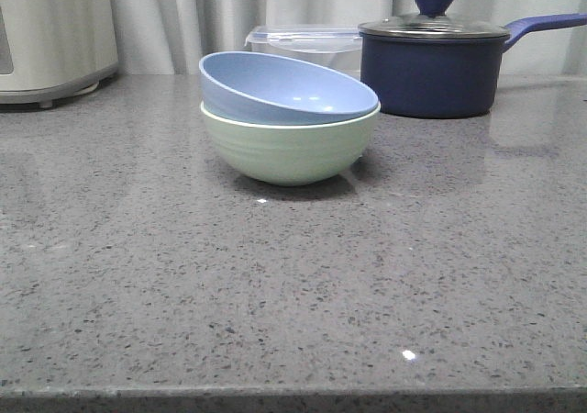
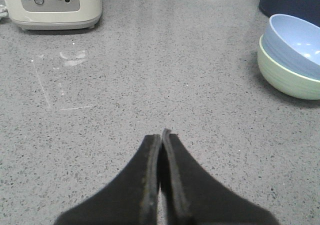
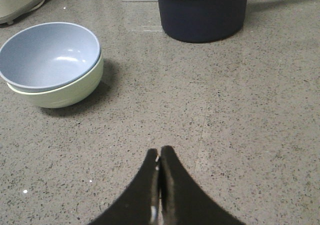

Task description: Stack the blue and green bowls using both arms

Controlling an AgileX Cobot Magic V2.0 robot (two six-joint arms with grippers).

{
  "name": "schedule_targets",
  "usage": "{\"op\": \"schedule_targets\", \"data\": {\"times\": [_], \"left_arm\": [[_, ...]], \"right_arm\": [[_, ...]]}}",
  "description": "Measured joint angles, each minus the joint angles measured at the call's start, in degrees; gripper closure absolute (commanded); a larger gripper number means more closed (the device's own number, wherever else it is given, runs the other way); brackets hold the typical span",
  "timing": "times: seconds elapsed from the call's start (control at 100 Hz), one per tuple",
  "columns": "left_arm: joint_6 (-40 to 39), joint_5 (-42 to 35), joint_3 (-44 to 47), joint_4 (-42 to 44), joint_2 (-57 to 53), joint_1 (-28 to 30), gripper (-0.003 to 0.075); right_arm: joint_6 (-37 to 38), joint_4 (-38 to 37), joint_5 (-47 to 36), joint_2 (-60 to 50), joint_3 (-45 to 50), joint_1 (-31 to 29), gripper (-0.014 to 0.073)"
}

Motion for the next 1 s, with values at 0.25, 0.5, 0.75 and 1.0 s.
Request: {"op": "schedule_targets", "data": {"times": [0.25, 0.5, 0.75, 1.0], "left_arm": [[0.0, 0.0, 0.0, 0.0, 0.0, 0.0, 0.0741], [0.0, 0.0, 0.0, 0.0, 0.0, 0.0, 0.0741], [0.0, 0.0, 0.0, 0.4, 0.0, 0.0, 0.0741], [0.0, 0.0, 0.0, 0.5, 0.0, 0.0, 0.0741]], "right_arm": [[0.0, -0.1, 0.0, 0.0, 0.0, 0.0, 0.0673], [0.0, -0.1, 0.0, 0.0, 0.0, 0.0, 0.0673], [0.0, -0.2, 0.0, 0.0, 0.0, 0.0, 0.0673], [0.0, -0.2, 0.0, 0.0, 0.0, 0.0, 0.0673]]}}
